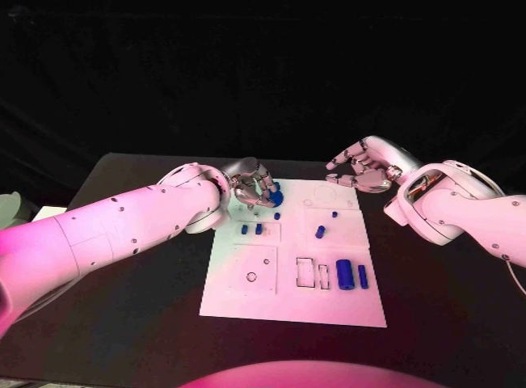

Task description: Assemble the parts on the task board

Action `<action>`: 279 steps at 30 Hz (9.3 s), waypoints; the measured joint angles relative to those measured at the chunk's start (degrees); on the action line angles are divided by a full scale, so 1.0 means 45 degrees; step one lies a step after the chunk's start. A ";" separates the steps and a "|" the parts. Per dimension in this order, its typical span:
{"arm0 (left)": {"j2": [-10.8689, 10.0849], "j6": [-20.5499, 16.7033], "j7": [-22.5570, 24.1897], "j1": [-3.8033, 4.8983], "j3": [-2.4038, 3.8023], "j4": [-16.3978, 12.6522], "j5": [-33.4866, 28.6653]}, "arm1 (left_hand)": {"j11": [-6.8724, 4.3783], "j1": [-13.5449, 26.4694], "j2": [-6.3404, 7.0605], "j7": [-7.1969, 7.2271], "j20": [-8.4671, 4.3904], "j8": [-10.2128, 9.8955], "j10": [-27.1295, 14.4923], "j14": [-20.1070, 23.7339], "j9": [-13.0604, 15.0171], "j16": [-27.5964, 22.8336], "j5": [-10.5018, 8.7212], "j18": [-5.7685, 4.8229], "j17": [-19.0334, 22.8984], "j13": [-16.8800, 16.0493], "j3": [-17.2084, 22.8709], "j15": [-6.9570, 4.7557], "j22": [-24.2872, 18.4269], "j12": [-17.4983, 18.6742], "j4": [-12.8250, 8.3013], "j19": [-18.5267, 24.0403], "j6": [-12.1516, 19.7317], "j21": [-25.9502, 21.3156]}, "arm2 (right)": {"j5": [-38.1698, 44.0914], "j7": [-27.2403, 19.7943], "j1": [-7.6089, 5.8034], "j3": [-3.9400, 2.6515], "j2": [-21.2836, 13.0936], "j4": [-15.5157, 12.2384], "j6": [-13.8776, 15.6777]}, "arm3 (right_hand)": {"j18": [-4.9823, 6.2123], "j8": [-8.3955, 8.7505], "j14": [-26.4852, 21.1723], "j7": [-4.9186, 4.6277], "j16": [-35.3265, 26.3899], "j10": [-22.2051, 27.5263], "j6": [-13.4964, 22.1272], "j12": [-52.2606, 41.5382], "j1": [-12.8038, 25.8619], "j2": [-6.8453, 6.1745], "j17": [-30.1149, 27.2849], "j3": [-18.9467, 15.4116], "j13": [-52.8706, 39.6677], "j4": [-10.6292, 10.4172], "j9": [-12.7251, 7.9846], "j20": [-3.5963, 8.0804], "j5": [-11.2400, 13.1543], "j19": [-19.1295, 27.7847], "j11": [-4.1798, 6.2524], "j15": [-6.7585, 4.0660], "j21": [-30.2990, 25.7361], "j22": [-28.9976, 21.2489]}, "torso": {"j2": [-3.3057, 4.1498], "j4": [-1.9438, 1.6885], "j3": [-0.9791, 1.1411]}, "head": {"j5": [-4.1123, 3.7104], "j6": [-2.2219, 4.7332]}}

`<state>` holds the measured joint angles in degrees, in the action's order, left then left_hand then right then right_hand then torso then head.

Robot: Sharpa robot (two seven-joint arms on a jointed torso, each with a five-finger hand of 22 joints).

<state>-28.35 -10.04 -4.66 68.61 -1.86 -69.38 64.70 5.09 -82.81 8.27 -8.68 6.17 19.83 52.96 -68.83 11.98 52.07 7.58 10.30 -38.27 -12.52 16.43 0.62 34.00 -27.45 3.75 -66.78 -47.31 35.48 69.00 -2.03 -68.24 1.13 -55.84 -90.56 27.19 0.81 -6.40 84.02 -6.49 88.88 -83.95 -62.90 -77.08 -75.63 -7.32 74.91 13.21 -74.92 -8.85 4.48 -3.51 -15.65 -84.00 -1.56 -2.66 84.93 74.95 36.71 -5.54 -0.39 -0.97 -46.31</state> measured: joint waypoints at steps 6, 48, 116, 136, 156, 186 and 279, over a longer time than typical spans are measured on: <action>0.0677 0.0276 0.0226 0.0012 -0.0131 0.0576 0.1753 | -0.0025 0.0231 0.0231 0.0032 -0.0110 -0.0749 0.0298 -0.2693 -0.0666 0.3992 0.0000 -0.0001 -0.4305 0.0923 0.0194 -0.0120 0.0188 0.0791 -0.0038 -0.1729 -0.0700 0.0601 | -0.0003 -0.0006 0.0003 0.0000 0.0052 0.0012 -0.0001 | 0.0000 0.0000 0.0000 0.0000 0.0000 0.0000 0.0000 0.0000 0.0000 0.0000 -0.0001 0.0000 0.0000 0.0000 0.0000 0.0000 0.0000 0.0000 0.0000 0.0000 0.0000 -0.0001 | 0.0015 0.0002 0.0000 | -0.0060 0.0061; 0.2254 0.1653 -0.0390 -0.0179 -0.0248 0.2337 0.4124 | -0.0293 0.0362 0.0023 0.0314 -0.0399 -0.1788 0.2386 -0.3340 -0.1346 0.5798 -0.0033 -0.0605 -0.5760 0.1944 0.0987 -0.0319 0.5000 0.2480 -0.0163 -0.3653 -0.2729 0.5232 | -0.0008 -0.0024 0.0002 -0.0002 0.0148 -0.0003 -0.0006 | 0.0000 0.0000 0.0000 0.0000 0.0000 0.0000 0.0000 0.0000 0.0000 0.0000 0.0006 0.0000 0.0000 0.0000 0.0002 0.0000 -0.0014 0.0000 0.0000 0.0000 0.0000 -0.0008 | 0.0015 -0.0015 -0.0010 | -0.0137 -0.0001; 0.1402 0.0969 -0.0474 -0.0370 0.0117 0.1496 0.3665 | -0.0246 0.0384 0.0048 0.0109 -0.0398 -0.2659 0.3750 -0.3386 -0.1554 0.5850 0.0078 -0.0799 -0.5296 0.1900 0.3925 -0.0363 0.6201 0.4329 -0.1518 -0.3743 -0.3573 0.6204 | -0.0009 -0.0047 0.0005 -0.0002 0.0126 -0.0052 -0.0018 | 0.0001 0.0000 0.0000 0.0000 0.0000 0.0000 0.0000 0.0000 0.0000 0.0000 -0.0001 0.0000 0.0000 0.0000 0.0004 0.0000 -0.0048 0.0000 0.0000 0.0000 0.0000 -0.0007 | -0.0020 -0.0046 -0.0010 | -0.0260 -0.0024; 0.0052 0.0874 -0.0593 -0.0022 0.0217 0.0558 0.3004 | -0.0224 0.0571 0.0095 0.0068 -0.0398 -0.2694 0.3817 -0.3386 -0.1555 0.5850 0.0077 -0.0798 -0.5237 0.1882 0.3957 -0.0363 0.6226 0.4447 -0.1553 -0.3743 -0.3704 0.6203 | -0.0012 -0.0056 0.0004 -0.0003 0.0064 -0.0051 -0.0018 | 0.0000 0.0000 0.0000 0.0000 0.0000 0.0000 0.0000 0.0000 0.0000 0.0000 0.0008 -0.0036 0.0000 -0.0036 0.0004 0.0000 -0.0048 0.0000 0.0000 0.0000 0.0000 -0.0009 | 0.0000 -0.0056 -0.0016 | -0.0143 0.0039; 0.0146 0.1209 -0.0694 -0.0363 0.0159 0.0983 0.2915 | -0.0224 0.0754 0.0148 0.0112 -0.0398 -0.2744 0.3908 -0.3386 -0.1558 0.5849 0.0076 -0.0798 -0.5188 0.1868 0.3955 -0.0363 0.6235 0.4521 -0.1553 -0.3743 -0.3749 0.6203 | -0.0014 -0.0074 0.0004 -0.0003 0.0132 -0.0037 -0.0018 | 0.0000 0.0000 0.0000 0.0000 0.0000 0.0000 0.0000 0.0000 0.0000 0.0000 0.0005 -0.0036 0.0000 -0.0036 0.0004 0.0000 -0.0048 0.0000 0.0000 0.0000 0.0000 0.0000 | 0.0012 -0.0026 -0.0018 | -0.0021 0.0026; 0.0257 0.1252 -0.0649 -0.0466 0.0125 0.0985 0.2945 | -0.0363 0.0823 0.0113 0.0224 -0.0398 -0.2809 0.4322 -0.3386 -0.1489 0.5897 0.0066 -0.0798 -0.5141 0.1761 0.3845 -0.0362 0.6320 0.4585 -0.1661 -0.3743 -0.4051 0.6266 | -0.0019 -0.0099 0.0005 -0.0002 0.0148 -0.0030 -0.0018 | 0.0000 0.0000 0.0000 0.0000 0.0000 0.0000 0.0000 0.0000 0.0000 0.0000 0.0001 -0.0035 0.0000 -0.0035 0.0004 0.0000 -0.0048 0.0000 0.0000 0.0000 0.0000 -0.0005 | 0.0006 -0.0022 -0.0010 | -0.0035 -0.0022; -0.3881 -0.0655 0.5366 -0.0479 0.0182 -0.3030 -1.4355 | 0.0255 0.1369 -0.0184 -0.0396 0.0085 -0.3037 0.2339 -0.1022 -0.1777 0.3306 0.0568 -0.0107 0.0931 0.1874 0.2406 0.0089 0.1331 0.3977 -0.1371 -0.1256 -0.2531 0.0423 | 0.7274 0.2737 0.0586 -0.0003 0.0653 0.0964 -0.4083 | 0.0620 0.0545 0.0000 0.0040 -0.2052 0.3686 -0.0216 1.6294 -0.1372 -0.0837 0.0002 0.2728 1.3937 0.0403 -0.0046 -0.0039 0.2083 0.0409 -0.0318 0.0130 -0.1935 -0.0582 | 0.0022 -0.0031 -0.0051 | -0.0665 0.0308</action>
<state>-45.81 -12.99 19.48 66.45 -1.04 -83.02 0.10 6.23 -76.65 7.44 -10.46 6.55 6.16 63.49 -73.42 3.98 66.95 10.14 9.82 -34.08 -4.09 27.25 1.02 39.99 -9.56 -2.42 -72.43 -58.70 37.39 101.74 10.29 -65.60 1.12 -52.90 -86.22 8.82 3.60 -3.94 84.02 -6.31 79.65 -67.36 -63.87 -3.76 -81.81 -11.09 74.92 25.49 -12.21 -7.04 4.27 -3.68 -6.27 -82.16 -2.99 -2.08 76.23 72.33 36.81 -5.68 -0.62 -3.97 -44.93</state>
